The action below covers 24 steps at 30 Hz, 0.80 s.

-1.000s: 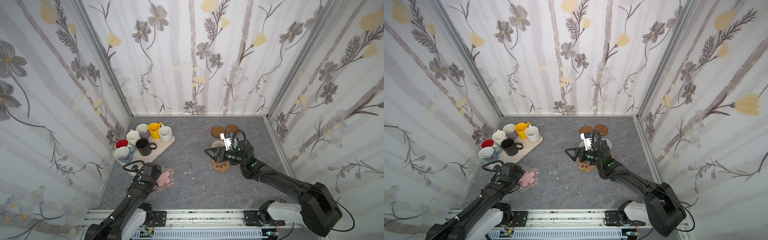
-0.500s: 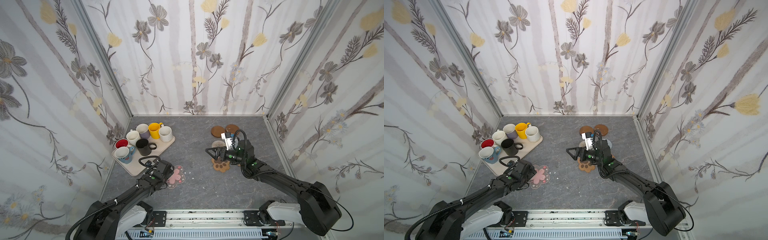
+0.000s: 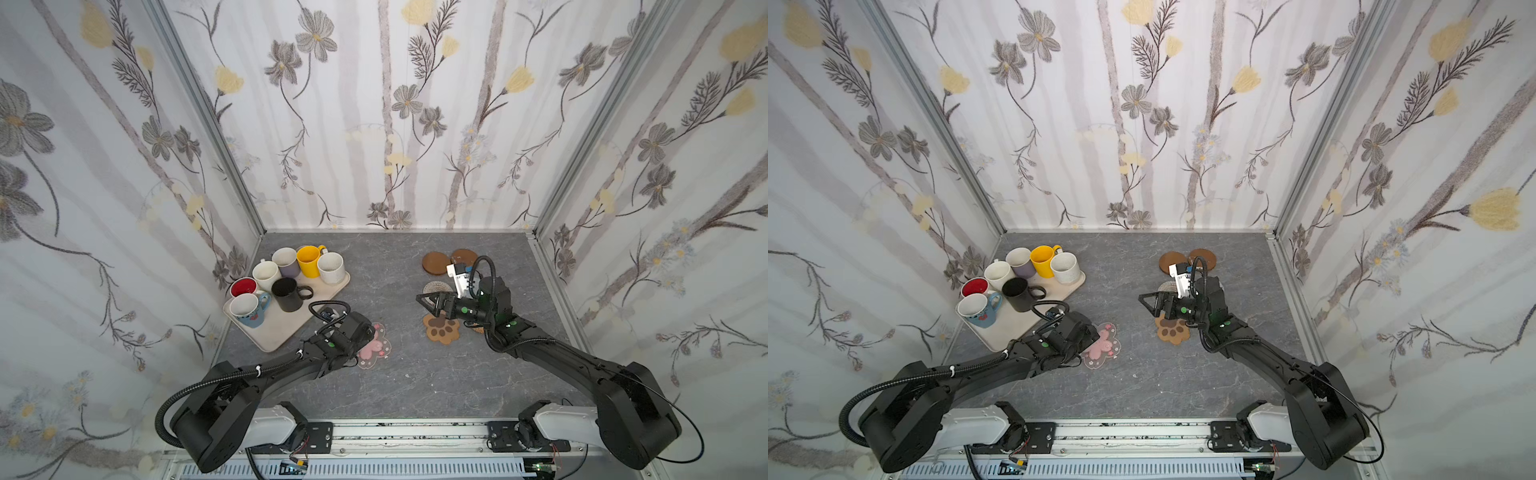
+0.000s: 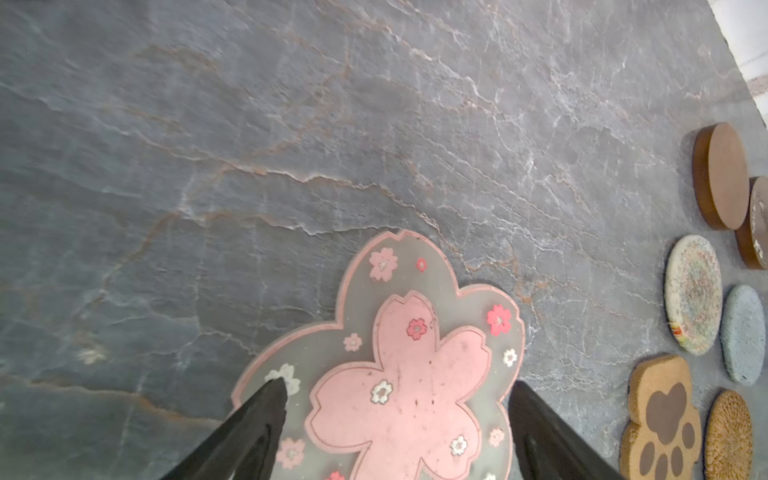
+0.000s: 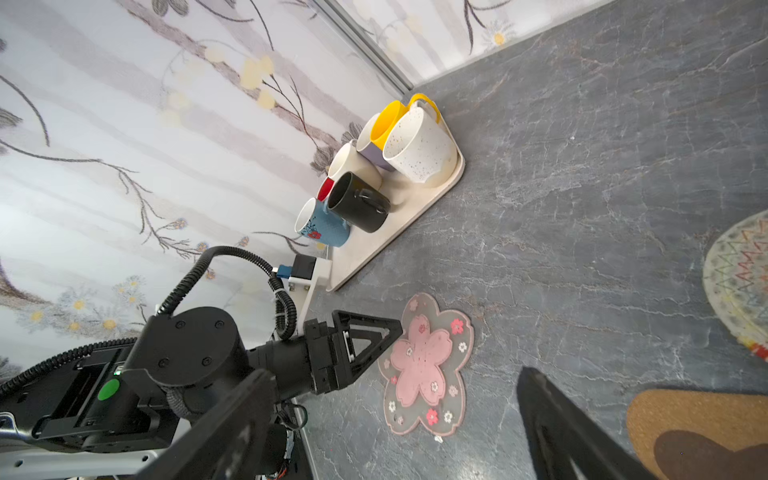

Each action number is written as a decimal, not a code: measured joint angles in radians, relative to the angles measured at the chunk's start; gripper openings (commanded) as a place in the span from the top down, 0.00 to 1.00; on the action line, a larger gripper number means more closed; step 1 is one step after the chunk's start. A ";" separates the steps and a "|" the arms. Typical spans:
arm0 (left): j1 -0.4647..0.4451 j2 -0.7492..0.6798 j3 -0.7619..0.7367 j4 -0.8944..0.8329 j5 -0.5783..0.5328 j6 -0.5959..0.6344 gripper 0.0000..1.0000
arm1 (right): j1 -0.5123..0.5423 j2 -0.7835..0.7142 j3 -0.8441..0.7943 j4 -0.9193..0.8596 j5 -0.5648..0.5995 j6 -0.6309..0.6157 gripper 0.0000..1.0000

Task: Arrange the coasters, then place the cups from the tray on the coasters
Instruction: 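Push the pink flower-shaped coaster with the left gripper away from the robot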

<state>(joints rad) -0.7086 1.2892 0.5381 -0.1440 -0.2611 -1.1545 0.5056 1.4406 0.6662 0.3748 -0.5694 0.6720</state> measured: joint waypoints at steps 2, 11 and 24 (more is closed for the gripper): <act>-0.002 0.008 0.005 0.013 0.004 0.005 0.13 | 0.000 0.013 0.012 -0.029 0.000 -0.014 0.10; 0.074 -0.015 0.009 0.048 0.074 0.086 0.26 | 0.061 0.130 0.111 -0.203 -0.010 -0.116 0.15; 0.160 -0.066 -0.086 0.114 0.196 0.193 0.41 | 0.184 0.412 0.337 -0.355 -0.011 -0.228 0.20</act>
<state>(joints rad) -0.5484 1.2228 0.4522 -0.0296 -0.0654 -0.9611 0.6899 1.8530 1.0035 0.0196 -0.5804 0.4442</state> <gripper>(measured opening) 0.598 0.806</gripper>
